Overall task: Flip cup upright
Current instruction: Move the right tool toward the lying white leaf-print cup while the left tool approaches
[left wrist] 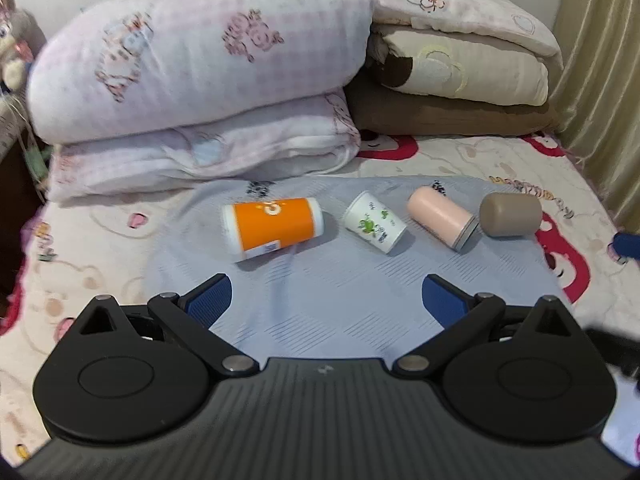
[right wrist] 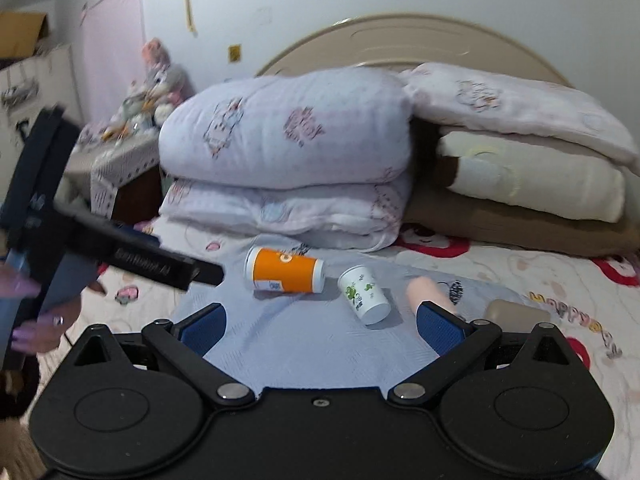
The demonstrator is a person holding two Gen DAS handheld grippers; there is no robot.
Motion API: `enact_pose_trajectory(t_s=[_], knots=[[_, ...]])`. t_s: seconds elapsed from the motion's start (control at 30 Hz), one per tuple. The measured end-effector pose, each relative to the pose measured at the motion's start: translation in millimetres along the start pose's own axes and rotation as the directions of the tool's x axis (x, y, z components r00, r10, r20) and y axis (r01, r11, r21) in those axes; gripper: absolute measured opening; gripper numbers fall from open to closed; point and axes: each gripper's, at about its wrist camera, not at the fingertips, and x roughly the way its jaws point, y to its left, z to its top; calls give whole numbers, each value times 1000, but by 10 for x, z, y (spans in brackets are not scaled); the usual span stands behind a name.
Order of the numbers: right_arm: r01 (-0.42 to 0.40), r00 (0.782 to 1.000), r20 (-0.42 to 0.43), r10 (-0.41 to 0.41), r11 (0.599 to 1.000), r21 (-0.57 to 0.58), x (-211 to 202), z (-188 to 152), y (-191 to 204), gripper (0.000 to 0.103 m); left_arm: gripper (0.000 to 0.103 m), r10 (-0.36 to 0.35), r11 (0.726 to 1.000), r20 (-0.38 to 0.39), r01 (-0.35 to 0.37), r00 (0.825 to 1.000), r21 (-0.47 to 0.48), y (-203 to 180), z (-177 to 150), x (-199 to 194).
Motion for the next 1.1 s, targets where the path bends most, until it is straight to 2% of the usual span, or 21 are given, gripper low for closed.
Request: enact_pose_trajectory(t_s=[0.13, 0.2, 0.3, 0.43, 0.57, 0.63, 0.77, 0.9, 1.0, 1.07, 1.1], knots=[[-92, 990, -105, 90, 996, -16, 314, 158, -68, 102, 101, -34, 999, -41, 32, 999, -29, 38, 129, 353], [-152, 974, -170, 147, 988, -15, 540, 234, -101, 97, 100, -50, 999, -77, 49, 996, -16, 39, 166, 537], [-172, 953, -252, 168, 985, 8, 848, 226, -121, 95, 100, -103, 995, -142, 99, 984, -35, 105, 184, 805], [-165, 940, -306, 148, 986, -31, 1213, 229, -103, 94, 99, -152, 988, -197, 141, 968, -68, 195, 206, 1141], [-157, 946, -298, 131, 986, -63, 1516, 216, -161, 94, 97, -206, 973, -197, 178, 959, -148, 273, 200, 1438], [-176, 943, -298, 146, 982, -74, 1681, 203, -224, 82, 95, -234, 964, -190, 203, 953, -172, 284, 178, 1581], [-161, 943, -308, 127, 983, -87, 2037, 111, -362, 80, 94, -291, 939, -136, 255, 947, -232, 319, 112, 1795], [-138, 948, -305, 92, 981, -134, 2288, 20, -467, 79, 94, -305, 922, -99, 267, 947, -282, 340, 49, 1983], [-134, 942, -326, 75, 977, -164, 2471, -44, -500, 79, 84, -298, 912, -69, 263, 952, -313, 364, -25, 2110], [-131, 933, -355, 56, 972, -193, 2566, -126, -499, 64, 80, -311, 900, -65, 272, 948, -340, 376, -75, 2207], [-112, 939, -341, 40, 974, -195, 2577, -171, -498, 61, 80, -320, 897, -65, 281, 945, -341, 367, -88, 2241]])
